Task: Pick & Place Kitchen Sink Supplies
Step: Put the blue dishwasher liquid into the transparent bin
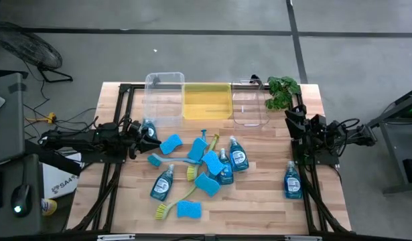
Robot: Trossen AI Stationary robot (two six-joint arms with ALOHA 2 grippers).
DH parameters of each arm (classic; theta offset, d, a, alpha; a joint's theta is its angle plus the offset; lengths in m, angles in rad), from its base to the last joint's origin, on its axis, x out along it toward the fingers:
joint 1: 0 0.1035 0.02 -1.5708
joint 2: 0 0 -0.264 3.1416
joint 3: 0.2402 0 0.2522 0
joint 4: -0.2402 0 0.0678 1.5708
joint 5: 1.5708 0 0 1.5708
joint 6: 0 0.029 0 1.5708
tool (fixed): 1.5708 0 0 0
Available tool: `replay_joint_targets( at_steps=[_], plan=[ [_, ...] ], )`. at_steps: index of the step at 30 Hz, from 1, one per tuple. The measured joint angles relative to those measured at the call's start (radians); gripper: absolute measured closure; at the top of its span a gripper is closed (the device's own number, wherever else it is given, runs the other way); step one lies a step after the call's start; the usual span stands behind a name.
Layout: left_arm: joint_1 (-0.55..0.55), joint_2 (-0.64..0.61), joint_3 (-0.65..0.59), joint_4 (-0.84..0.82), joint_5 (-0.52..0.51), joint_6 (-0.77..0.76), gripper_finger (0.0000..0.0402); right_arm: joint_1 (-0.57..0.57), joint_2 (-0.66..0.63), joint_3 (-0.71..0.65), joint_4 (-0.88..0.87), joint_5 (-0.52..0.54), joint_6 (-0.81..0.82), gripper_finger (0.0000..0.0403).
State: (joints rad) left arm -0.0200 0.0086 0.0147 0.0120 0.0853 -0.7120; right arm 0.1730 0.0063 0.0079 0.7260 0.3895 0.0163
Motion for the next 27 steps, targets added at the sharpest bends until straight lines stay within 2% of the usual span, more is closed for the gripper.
replay_joint_targets(
  at_steps=[5, 11, 15, 18, 22, 27],
  plan=[
    [0.000, 0.000, 0.000, 0.000, 0.000, 0.000, 0.0296, 0.000, 0.000, 0.000, -0.045, 0.109, 0.122, 0.0242],
    [0.000, 0.000, 0.000, 0.000, 0.000, 0.000, 0.0296, 0.000, 0.000, 0.000, -0.234, 0.255, 0.478, 0.0242],
    [0.000, 0.000, 0.000, 0.000, 0.000, 0.000, 0.0296, 0.000, 0.000, 0.001, -0.373, 0.241, 0.671, 0.0242],
    [0.000, 0.000, 0.000, 0.000, 0.000, 0.000, 0.0296, 0.000, 0.000, 0.029, -0.500, 0.209, 0.725, 0.0242],
    [0.000, 0.000, 0.000, 0.000, 0.000, 0.000, 0.0296, -0.007, 0.023, 0.122, -0.717, 0.216, 0.793, 0.0242],
    [0.000, 0.000, 0.000, 0.000, 0.000, 0.000, 0.0296, -0.024, 0.123, 0.267, -1.001, 0.233, 0.939, 0.0242]
  ],
)
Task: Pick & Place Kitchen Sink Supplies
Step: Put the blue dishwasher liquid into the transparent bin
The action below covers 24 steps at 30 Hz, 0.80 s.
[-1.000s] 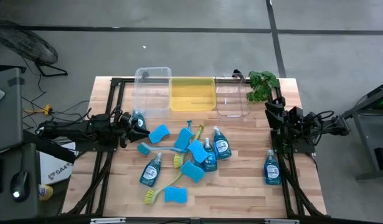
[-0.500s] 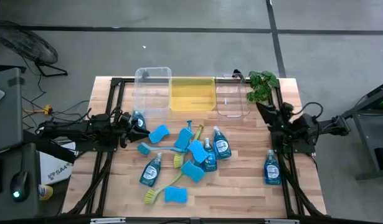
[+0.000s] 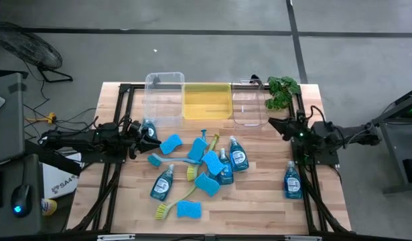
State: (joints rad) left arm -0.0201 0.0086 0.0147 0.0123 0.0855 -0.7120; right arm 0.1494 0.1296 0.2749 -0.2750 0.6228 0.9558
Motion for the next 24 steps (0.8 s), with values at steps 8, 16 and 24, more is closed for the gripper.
replay_joint_targets(
  at_steps=[8, 16, 24],
  plan=[
    [0.000, 0.000, 0.000, 0.000, 0.000, 0.000, 0.0296, -0.013, 0.235, 0.200, -0.249, -0.050, 0.199, 0.0242],
    [0.000, 0.000, 0.000, 0.000, 0.000, 0.000, 0.0296, -0.011, 0.486, 0.339, -0.244, -0.324, 0.291, 0.0242],
    [0.000, 0.000, 0.000, 0.000, 0.000, 0.000, 0.0296, 0.033, 0.690, 0.416, -0.225, -0.555, 0.419, 0.0242]
  ],
)
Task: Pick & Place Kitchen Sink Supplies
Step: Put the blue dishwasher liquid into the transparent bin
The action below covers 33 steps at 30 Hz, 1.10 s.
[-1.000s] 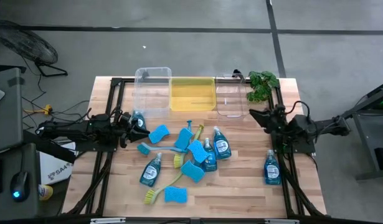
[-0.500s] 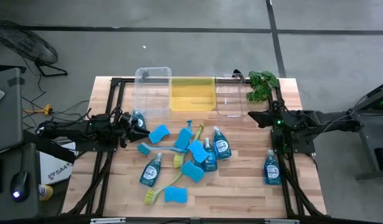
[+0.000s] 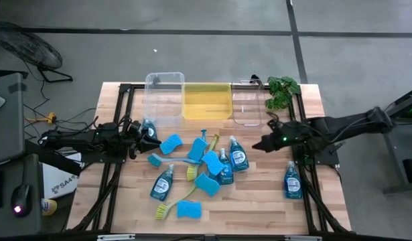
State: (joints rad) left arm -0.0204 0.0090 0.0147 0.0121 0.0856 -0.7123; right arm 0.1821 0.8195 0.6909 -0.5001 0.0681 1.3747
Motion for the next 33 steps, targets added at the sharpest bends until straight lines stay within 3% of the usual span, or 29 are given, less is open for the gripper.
replay_joint_targets(
  at_steps=[5, 10, 20, 33],
  plan=[
    [0.000, 0.000, 0.000, 0.000, 0.000, 0.000, 0.0296, 0.028, 0.098, 0.041, -0.089, -0.035, 0.118, 0.0242],
    [0.000, 0.000, 0.000, 0.000, 0.000, 0.000, 0.0296, 0.052, 0.185, 0.119, -0.239, -0.136, 0.221, 0.0242],
    [0.000, 0.000, 0.000, 0.000, 0.000, 0.000, 0.0296, 0.064, 0.317, 0.276, -0.743, -0.279, 0.337, 0.0242],
    [0.000, 0.000, 0.000, 0.000, 0.000, 0.000, 0.0296, 0.214, 0.500, 0.282, -0.885, -0.390, 0.526, 0.0240]
  ],
)
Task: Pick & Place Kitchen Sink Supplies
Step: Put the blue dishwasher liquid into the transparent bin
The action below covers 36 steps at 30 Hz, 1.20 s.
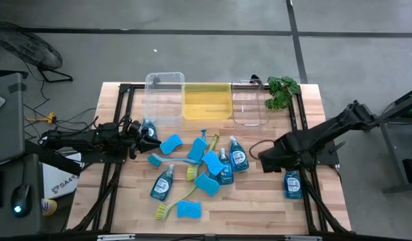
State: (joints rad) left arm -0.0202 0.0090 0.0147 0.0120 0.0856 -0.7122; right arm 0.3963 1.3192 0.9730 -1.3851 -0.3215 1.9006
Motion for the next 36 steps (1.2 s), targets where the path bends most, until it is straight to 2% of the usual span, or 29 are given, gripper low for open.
replay_joint_targets(
  at_steps=[4, 14, 18, 21, 25, 36],
  plan=[
    [0.000, 0.000, 0.000, 0.000, 0.000, 0.000, 0.0296, 0.045, 0.033, -0.022, -0.048, -0.036, 0.039, 0.0224],
    [0.000, 0.000, 0.000, 0.000, 0.000, 0.000, 0.0296, 0.043, 0.028, -0.157, 0.111, 0.000, 0.161, 0.0150],
    [0.000, 0.000, 0.000, 0.000, 0.000, 0.000, 0.0296, 0.037, 0.025, -0.220, 0.130, -0.048, 0.195, 0.0124],
    [0.000, 0.000, 0.000, 0.000, 0.000, 0.000, 0.0296, 0.034, 0.006, -0.259, 0.179, -0.067, 0.202, 0.0120],
    [0.000, 0.000, 0.000, 0.000, 0.000, 0.000, 0.0296, 0.026, -0.021, -0.301, 0.270, -0.035, 0.224, 0.0119],
    [0.000, 0.000, 0.000, 0.000, 0.000, 0.000, 0.0296, -0.028, -0.023, -0.364, 0.268, -0.026, 0.190, 0.0118]
  ],
)
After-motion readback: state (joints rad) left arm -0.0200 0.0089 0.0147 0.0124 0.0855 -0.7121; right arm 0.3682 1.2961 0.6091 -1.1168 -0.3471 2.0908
